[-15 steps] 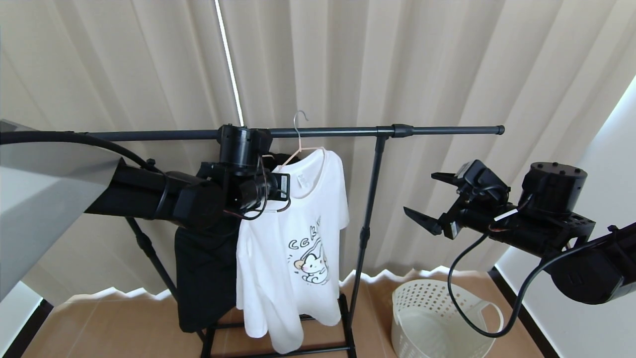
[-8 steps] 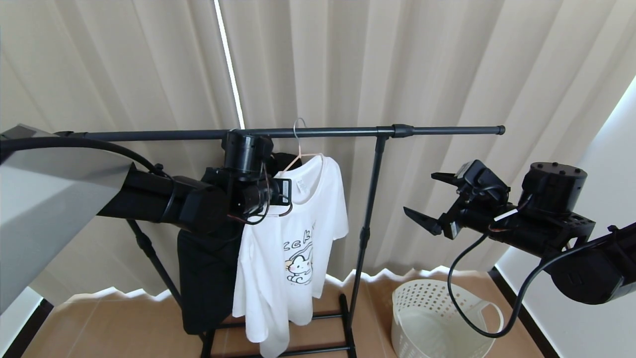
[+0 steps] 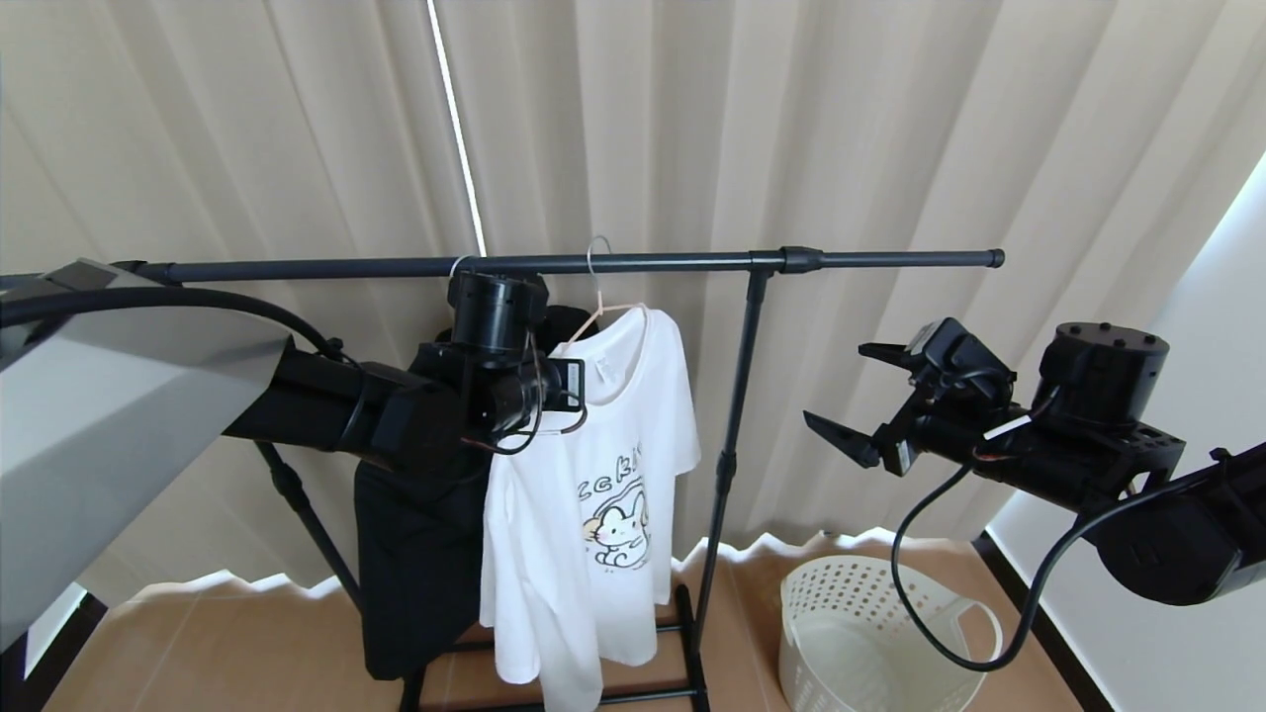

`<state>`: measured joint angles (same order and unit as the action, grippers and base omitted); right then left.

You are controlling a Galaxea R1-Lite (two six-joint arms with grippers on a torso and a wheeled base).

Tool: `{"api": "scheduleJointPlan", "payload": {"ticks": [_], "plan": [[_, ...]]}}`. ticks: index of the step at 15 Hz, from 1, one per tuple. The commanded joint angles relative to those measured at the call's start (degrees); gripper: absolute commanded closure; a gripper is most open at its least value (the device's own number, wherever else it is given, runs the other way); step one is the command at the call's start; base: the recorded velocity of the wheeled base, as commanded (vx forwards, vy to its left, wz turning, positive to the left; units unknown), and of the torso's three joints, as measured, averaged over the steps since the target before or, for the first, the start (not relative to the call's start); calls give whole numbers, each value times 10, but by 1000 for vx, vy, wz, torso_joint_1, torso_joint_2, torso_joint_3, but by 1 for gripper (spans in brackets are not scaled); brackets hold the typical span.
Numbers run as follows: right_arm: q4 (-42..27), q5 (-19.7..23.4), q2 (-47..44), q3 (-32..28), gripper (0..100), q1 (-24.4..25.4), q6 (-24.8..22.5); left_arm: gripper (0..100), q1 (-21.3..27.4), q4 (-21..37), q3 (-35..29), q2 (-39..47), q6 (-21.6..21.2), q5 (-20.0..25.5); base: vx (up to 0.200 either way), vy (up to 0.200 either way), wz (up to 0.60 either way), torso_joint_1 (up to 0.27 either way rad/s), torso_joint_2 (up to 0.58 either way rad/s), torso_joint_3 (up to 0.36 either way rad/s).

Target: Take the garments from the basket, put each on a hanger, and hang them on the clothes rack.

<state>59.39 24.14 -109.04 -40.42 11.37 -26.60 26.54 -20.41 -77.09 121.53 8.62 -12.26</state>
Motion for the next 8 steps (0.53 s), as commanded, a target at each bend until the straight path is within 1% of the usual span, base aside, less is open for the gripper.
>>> {"api": "scheduleJointPlan", "payload": {"ticks": [1,2,6,8], "plan": [[0,-1,-1,0,0,0,0,100,0,-1,2,4,0,0,0,0,0,0,0,0],[0,0,-1,0,0,1,0,0,0,-2,2,4,0,0,0,0,0,0,0,0],[0,-1,-1,0,0,0,0,0,0,-3,2,3,1,0,0,0,0,0,0,0],[0,-1,-1,0,0,1,0,0,0,-16,10,1,0,0,0,0,0,0,0,0]]}}
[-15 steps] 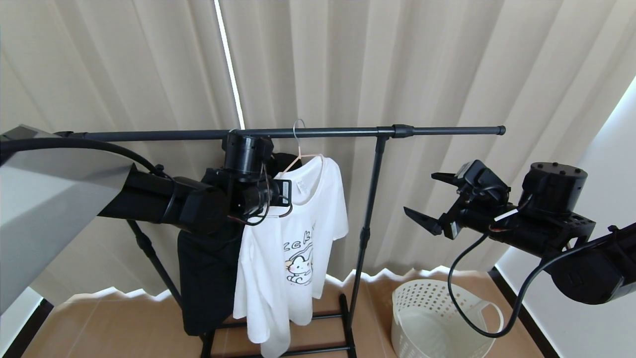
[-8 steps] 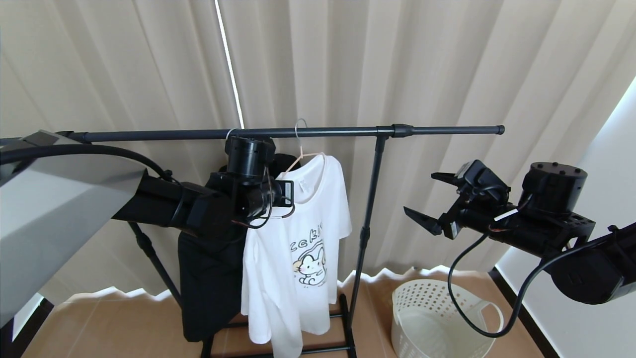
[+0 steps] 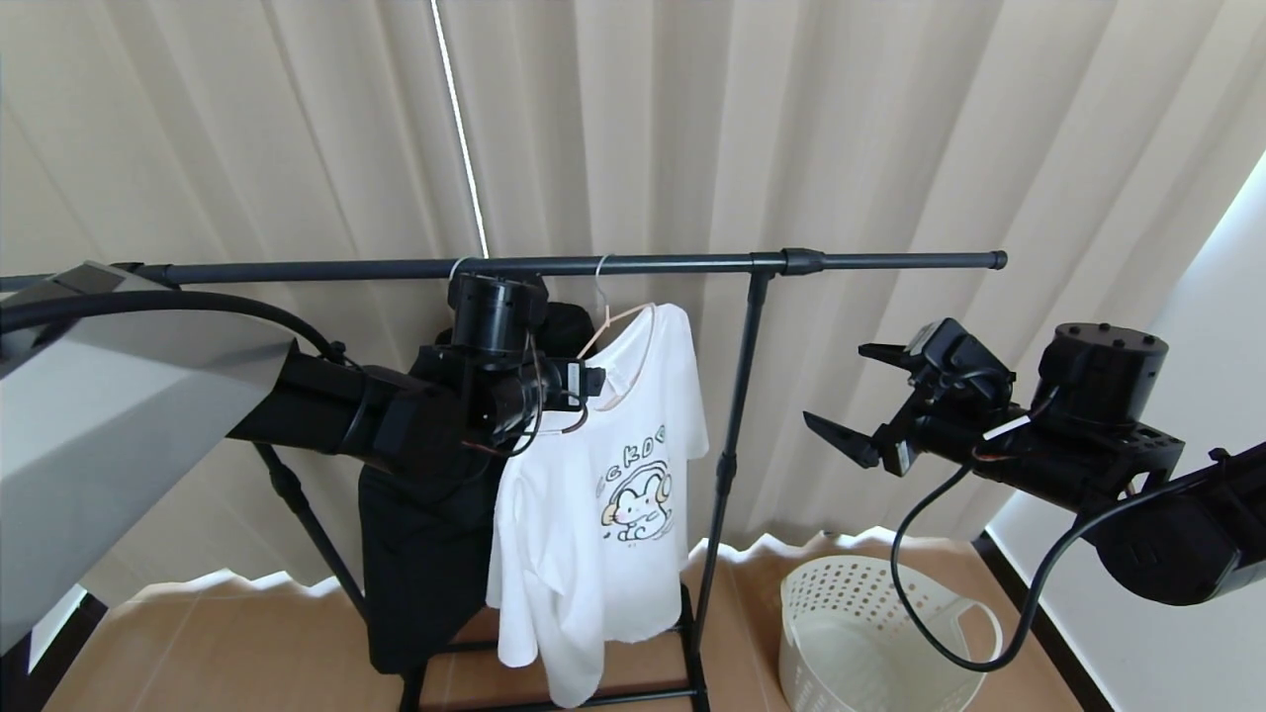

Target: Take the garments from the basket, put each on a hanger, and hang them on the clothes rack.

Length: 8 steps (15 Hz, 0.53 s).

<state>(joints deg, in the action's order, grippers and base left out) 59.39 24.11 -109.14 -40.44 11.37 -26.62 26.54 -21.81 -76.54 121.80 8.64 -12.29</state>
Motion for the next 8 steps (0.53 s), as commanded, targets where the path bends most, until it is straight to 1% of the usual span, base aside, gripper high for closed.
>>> {"api": "scheduleJointPlan", "payload": {"ticks": [1,2,4,5,6,7,8], "plan": [[0,1,0,0,0,1,0,0,0,-10,10,-4,0,0,0,0,0,0,0,0],[0,1,1,0,0,1,0,0,0,-15,15,-9,1,0,0,0,0,0,0,0],[3,1,2,1,0,1,0,0,-1,-48,62,-53,9,2,0,0,0,0,0,0],[8,1,5,2,0,1,0,0,-2,-72,104,-93,13,2,0,0,0,0,0,0],[9,1,7,3,0,1,1,0,-2,-76,112,-101,13,2,0,0,0,0,0,0],[16,2,17,6,0,1,1,0,-4,-87,160,-149,11,2,0,0,0,0,0,0],[27,6,33,18,0,1,3,0,-4,-87,220,-218,9,2,0,0,0,0,0,0]]}}
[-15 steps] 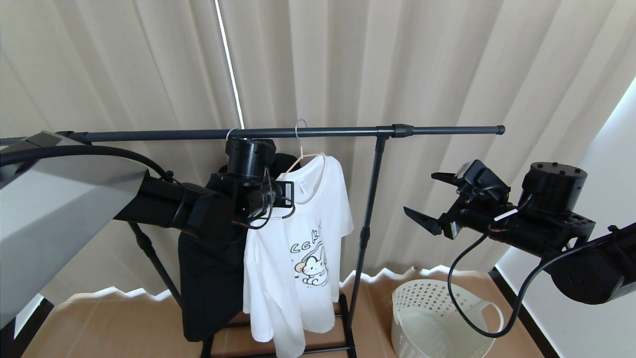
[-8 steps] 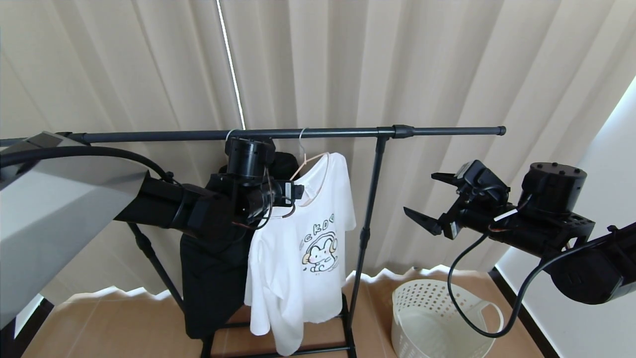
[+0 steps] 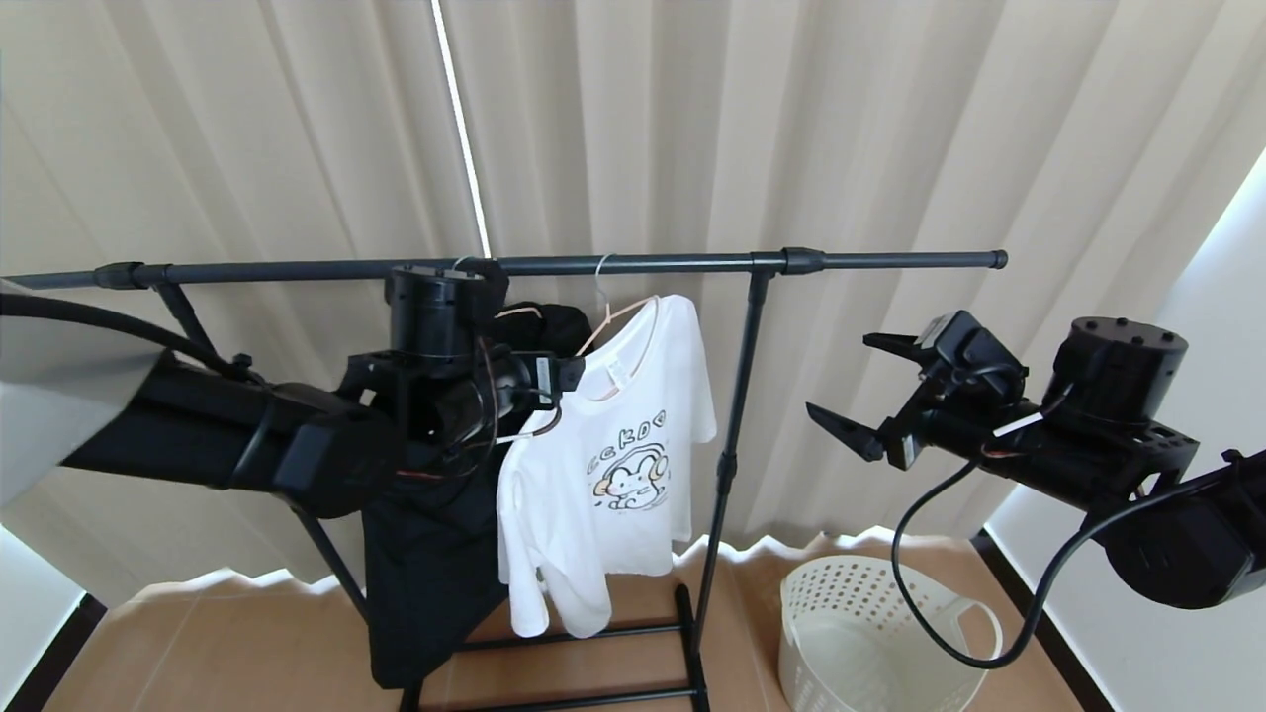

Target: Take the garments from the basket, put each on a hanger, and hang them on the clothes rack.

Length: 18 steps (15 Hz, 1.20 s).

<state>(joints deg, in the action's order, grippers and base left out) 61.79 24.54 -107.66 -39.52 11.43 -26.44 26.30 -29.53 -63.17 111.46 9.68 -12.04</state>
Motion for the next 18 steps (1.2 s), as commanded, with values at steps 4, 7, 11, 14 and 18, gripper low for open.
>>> {"api": "scheduleJointPlan", "payload": {"ticks": [4,7,11,14,18], "plan": [[37,2,108,64,0,4,17,0,2,-10,247,-281,-5,-2,0,0,0,0,0,0],[25,-39,183,103,0,3,106,0,1,-10,342,-357,-5,-1,0,0,0,0,0,0],[14,-133,282,225,0,4,142,0,2,-11,459,-433,-5,0,0,0,0,0,0,0],[15,-134,347,328,0,4,142,0,5,-11,527,-504,-5,2,0,0,0,0,0,0],[-64,-138,429,395,0,2,143,0,5,-8,632,-635,-5,7,0,0,0,0,0,0]]}}
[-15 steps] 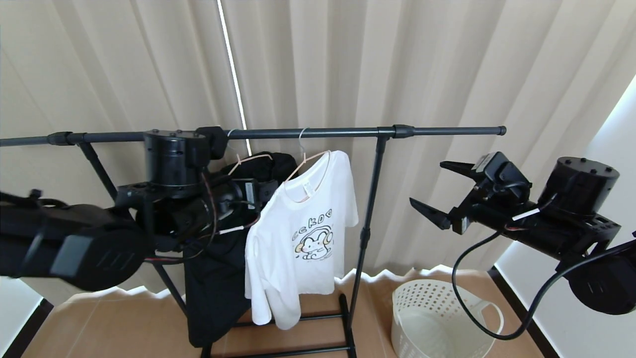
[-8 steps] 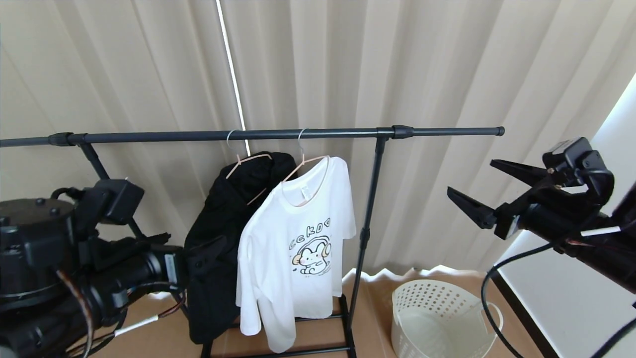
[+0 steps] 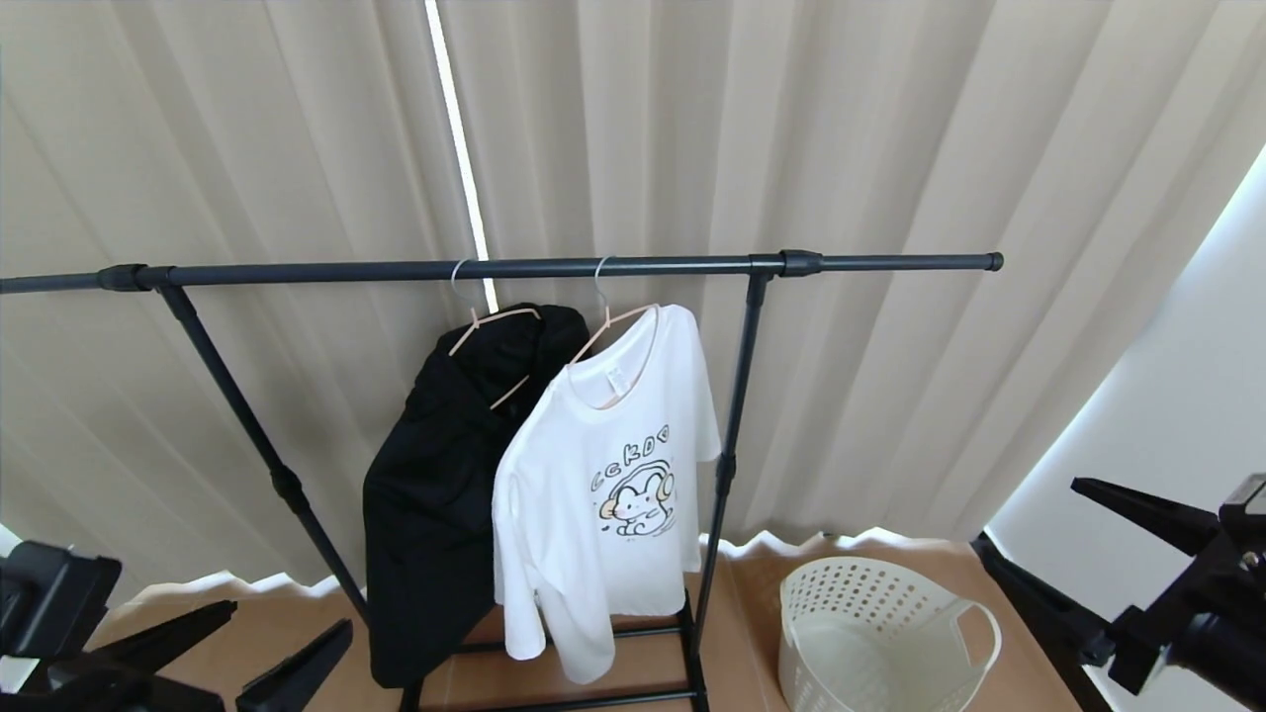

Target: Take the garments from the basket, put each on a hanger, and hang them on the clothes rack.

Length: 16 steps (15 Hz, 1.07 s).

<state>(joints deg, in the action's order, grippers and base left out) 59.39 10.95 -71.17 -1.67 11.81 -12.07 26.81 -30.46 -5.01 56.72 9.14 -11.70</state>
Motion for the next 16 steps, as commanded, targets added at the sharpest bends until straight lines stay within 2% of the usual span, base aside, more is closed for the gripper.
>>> {"api": "scheduleJointPlan", "payload": {"ticks": [1,4,7,9,10,14,15,16], "plan": [[-106,-2,114,17,0,-2,-1,0,0,15,50,-124,3,14,0,0,0,0,0,0],[-325,-3,276,17,0,-2,-2,0,-2,148,50,-244,-3,26,0,0,0,0,0,0],[-471,-8,434,17,0,-5,-2,0,-2,248,50,-331,-19,26,0,0,0,0,0,0],[-548,-20,516,17,0,-5,-1,0,-4,273,50,-351,-18,23,0,0,0,0,0,0],[-579,-26,550,17,0,-6,0,0,-7,273,50,-353,-18,20,0,0,0,0,0,0],[-592,-61,633,17,0,-7,44,0,-24,274,50,-354,-21,-2,0,0,0,0,0,0],[-592,-64,650,17,0,-8,46,0,-35,274,50,-355,-28,-4,0,0,0,0,0,0],[-591,-69,660,17,0,-13,57,0,-84,274,50,-362,-56,-4,0,0,0,0,0,0]]}}
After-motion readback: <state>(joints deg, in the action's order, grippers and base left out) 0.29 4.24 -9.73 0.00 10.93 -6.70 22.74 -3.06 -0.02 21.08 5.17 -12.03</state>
